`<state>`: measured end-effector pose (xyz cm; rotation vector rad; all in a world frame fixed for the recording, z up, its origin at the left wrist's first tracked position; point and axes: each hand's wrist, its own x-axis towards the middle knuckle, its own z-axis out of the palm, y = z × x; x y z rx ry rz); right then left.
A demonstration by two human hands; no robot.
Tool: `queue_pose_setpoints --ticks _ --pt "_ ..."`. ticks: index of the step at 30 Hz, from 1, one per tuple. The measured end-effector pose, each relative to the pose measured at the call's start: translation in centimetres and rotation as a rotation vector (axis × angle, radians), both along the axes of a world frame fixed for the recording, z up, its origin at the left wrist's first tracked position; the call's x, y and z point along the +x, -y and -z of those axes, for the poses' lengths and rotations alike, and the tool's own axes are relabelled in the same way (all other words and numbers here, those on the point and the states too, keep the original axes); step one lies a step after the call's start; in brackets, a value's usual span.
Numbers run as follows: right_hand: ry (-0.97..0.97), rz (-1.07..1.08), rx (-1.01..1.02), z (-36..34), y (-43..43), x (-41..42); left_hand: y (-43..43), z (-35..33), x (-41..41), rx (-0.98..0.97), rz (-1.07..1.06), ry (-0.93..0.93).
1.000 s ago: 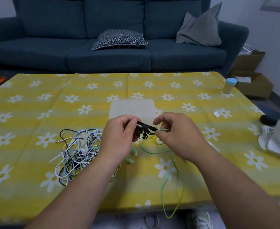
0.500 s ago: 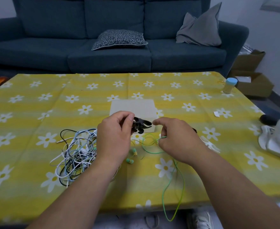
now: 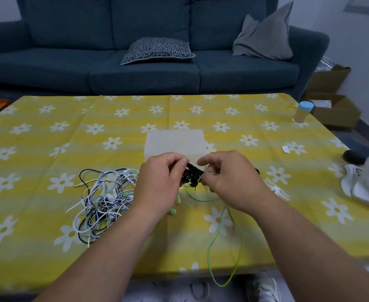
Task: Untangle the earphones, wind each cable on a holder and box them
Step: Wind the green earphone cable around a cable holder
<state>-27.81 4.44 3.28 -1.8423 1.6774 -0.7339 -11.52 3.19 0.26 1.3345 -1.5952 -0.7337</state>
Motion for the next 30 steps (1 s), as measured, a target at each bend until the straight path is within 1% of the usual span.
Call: queue_pose_setpoints --ticks 4,6,8,12,14,17,21,24,27,30 --pt "0.022 0.013 -0.029 -0.1 -0.1 0.0 0.1 0.1 0.0 0.057 0.044 0.062" --pt "0.060 0.016 -0.045 -0.1 -0.1 0.1 0.0 0.0 -0.3 0.121 0.071 0.051" --pt "0.132 0.029 -0.038 -0.2 -0.1 0.0 -0.1 -0.1 -0.5 0.215 0.059 -0.074" --pt "0.371 0.040 0.069 -0.7 -0.3 0.1 -0.1 -0.4 -0.5 0.353 -0.048 -0.339" --pt "0.463 0.037 0.102 -0.8 -0.5 0.5 -0.1 -0.6 -0.6 0.388 -0.093 -0.413" --pt "0.548 0.095 0.108 -0.7 -0.4 0.8 -0.3 -0.8 -1.0 0.420 -0.104 -0.478" --pt "0.639 0.143 0.121 -0.7 -0.3 0.7 -0.6 -0.9 -1.2 0.350 -0.066 -0.499" --pt "0.645 0.177 0.103 -0.7 -0.2 0.7 -0.9 -1.0 -1.1 0.325 0.019 -0.493" --pt "0.655 0.199 0.103 -0.8 -0.2 0.4 -1.1 -1.1 -1.0 0.315 0.075 -0.419" --pt "0.674 0.163 0.132 -1.0 -0.3 0.4 -1.2 -1.0 -0.9 0.292 0.093 -0.382"
